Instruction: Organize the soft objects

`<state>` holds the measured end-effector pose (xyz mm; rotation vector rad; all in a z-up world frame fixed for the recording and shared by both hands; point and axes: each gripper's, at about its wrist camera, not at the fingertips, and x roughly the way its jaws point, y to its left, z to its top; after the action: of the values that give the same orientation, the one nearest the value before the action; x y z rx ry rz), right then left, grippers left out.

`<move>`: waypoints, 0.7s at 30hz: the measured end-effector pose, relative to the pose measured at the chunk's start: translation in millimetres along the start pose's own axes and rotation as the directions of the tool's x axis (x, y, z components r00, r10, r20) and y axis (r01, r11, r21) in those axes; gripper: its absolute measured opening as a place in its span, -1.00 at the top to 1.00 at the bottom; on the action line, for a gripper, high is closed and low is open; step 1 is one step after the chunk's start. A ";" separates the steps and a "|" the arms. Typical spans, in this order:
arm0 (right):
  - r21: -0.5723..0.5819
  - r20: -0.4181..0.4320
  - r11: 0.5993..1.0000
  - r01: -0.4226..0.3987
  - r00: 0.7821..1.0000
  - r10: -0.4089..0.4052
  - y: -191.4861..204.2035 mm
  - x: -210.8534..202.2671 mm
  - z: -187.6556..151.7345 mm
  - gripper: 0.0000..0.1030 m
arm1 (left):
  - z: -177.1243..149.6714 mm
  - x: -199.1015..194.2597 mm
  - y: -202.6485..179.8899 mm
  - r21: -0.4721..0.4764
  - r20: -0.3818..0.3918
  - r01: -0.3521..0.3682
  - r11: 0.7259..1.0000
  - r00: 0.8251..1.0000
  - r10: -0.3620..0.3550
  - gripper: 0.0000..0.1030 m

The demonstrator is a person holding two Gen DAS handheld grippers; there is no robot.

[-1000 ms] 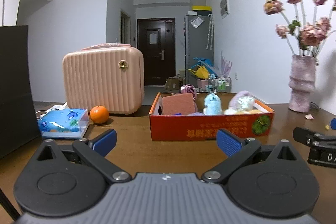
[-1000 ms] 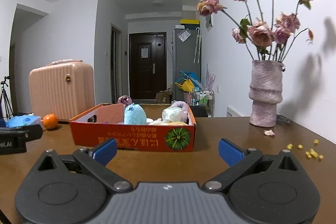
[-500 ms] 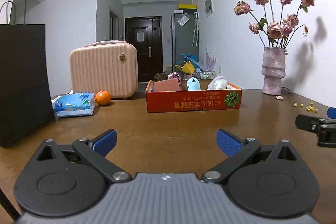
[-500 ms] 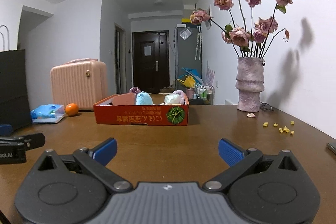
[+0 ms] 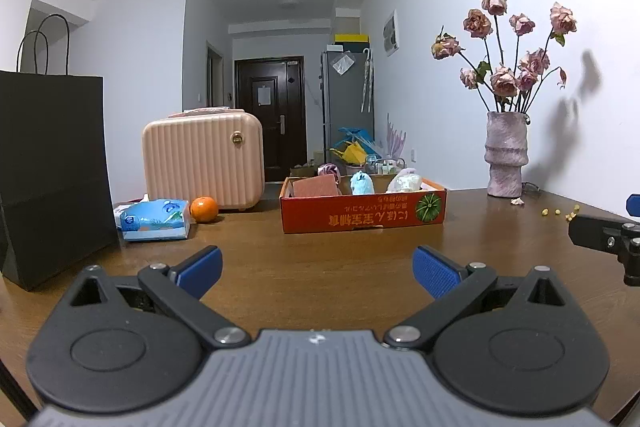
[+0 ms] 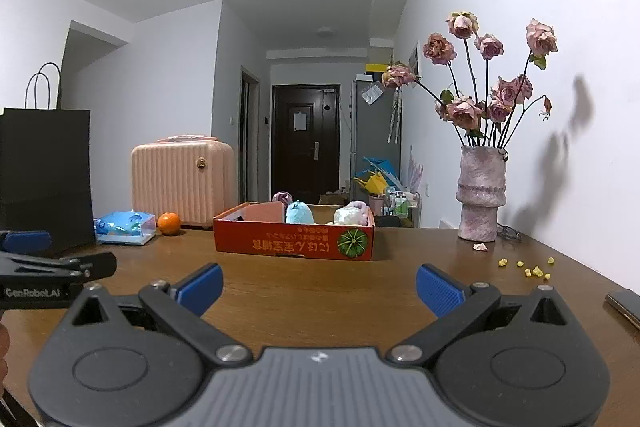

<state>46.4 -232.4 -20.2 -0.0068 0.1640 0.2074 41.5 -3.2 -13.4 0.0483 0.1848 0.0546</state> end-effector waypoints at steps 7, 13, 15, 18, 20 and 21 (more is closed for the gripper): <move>0.003 0.009 1.000 -0.005 1.000 0.005 1.4 -5.5 1.2 -1.00 | -1.2 -3.6 -0.3 0.001 0.005 0.002 1.000 1.000 -0.002 -1.00; 0.003 0.010 1.000 -0.005 1.000 0.005 0.7 -5.5 1.5 -1.00 | -2.2 -5.4 0.3 0.002 0.009 0.004 1.000 1.000 -0.004 -1.00; 0.003 0.010 1.000 -0.005 1.000 0.005 0.7 -5.6 1.5 -1.00 | -2.6 -6.1 0.4 0.003 0.010 0.006 1.000 1.000 -0.006 -1.00; 0.002 0.010 1.000 -0.004 1.000 0.004 0.7 -5.7 1.5 -1.00 | -3.0 -7.6 0.5 0.003 0.013 0.010 1.000 1.000 -0.010 -1.00; 0.002 0.012 1.000 -0.003 1.000 0.003 0.9 -6.0 1.4 -1.00 | -2.9 -7.7 0.2 0.004 0.014 0.012 1.000 1.000 -0.012 -1.00; 0.002 0.012 1.000 -0.003 1.000 0.003 1.0 -6.6 1.1 -1.00 | -3.0 -7.7 0.2 0.005 0.014 0.011 1.000 1.000 -0.011 -1.00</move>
<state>40.0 -232.7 -18.0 -0.0034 0.1523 0.2097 33.4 -3.4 -14.9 0.0522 0.1712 0.0433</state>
